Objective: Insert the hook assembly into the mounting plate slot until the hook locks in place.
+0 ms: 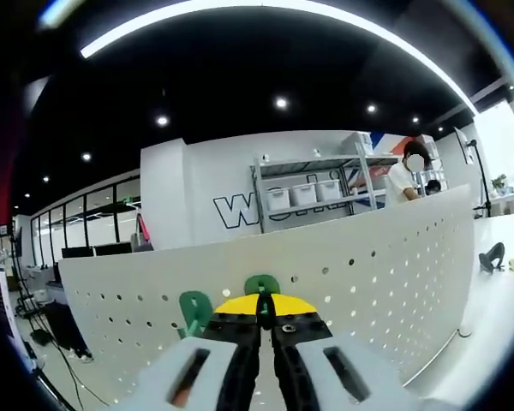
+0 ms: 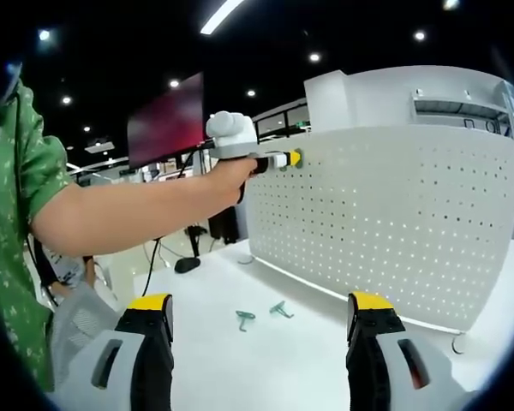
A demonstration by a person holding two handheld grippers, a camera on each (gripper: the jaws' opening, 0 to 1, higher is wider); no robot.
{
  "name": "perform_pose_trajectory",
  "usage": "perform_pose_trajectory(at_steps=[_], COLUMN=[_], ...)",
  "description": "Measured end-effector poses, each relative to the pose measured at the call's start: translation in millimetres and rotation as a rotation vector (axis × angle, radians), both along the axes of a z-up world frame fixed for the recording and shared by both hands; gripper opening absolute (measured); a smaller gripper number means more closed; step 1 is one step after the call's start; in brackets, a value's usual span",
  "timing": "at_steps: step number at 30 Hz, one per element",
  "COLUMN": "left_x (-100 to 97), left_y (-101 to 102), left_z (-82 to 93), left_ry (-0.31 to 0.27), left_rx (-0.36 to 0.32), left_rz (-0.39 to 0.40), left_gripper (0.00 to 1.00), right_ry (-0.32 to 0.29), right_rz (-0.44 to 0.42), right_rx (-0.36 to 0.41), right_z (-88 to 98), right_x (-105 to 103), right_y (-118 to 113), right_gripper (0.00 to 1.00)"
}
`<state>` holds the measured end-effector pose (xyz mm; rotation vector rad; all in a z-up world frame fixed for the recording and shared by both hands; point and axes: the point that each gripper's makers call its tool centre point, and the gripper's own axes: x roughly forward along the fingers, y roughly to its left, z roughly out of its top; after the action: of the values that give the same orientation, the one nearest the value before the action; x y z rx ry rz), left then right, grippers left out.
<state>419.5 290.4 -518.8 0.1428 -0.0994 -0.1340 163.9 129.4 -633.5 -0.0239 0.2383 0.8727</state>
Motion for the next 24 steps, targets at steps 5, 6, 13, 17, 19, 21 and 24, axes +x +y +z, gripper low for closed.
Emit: perform_pose_trajectory(at_steps=[5, 6, 13, 17, 19, 21, 24], left_x=[0.0, -0.1, 0.0, 0.0, -0.1, 0.0, -0.1], left_y=[0.4, 0.4, 0.6, 0.0, -0.6, -0.9, -1.2], left_z=[-1.0, -1.0, -1.3, -1.4, -1.3, -1.1, -1.0], left_ry=[-0.002, -0.003, -0.005, -0.006, -0.006, -0.006, -0.007], left_rx=[0.008, 0.008, 0.019, 0.044, 0.06, 0.08, 0.099], left_rz=[0.004, 0.005, 0.025, 0.039, 0.047, 0.053, 0.059], left_gripper=[0.03, 0.03, 0.03, 0.03, 0.03, 0.03, 0.03], right_ry=[0.0, 0.001, 0.002, 0.004, 0.004, 0.005, 0.005], right_rz=[-0.002, -0.001, -0.003, -0.008, -0.01, -0.011, -0.01], right_rx=[0.003, 0.002, 0.005, 0.009, 0.008, 0.009, 0.011], right_z=[0.2, -0.1, -0.5, -0.6, -1.0, -1.3, -1.4], right_x=[0.5, 0.6, -0.1, -0.4, -0.2, -0.2, -0.6], right_y=[0.4, 0.8, 0.1, -2.5, -3.2, -3.5, -3.4], right_gripper=[0.85, 0.85, 0.85, 0.85, 0.85, 0.85, 0.85])
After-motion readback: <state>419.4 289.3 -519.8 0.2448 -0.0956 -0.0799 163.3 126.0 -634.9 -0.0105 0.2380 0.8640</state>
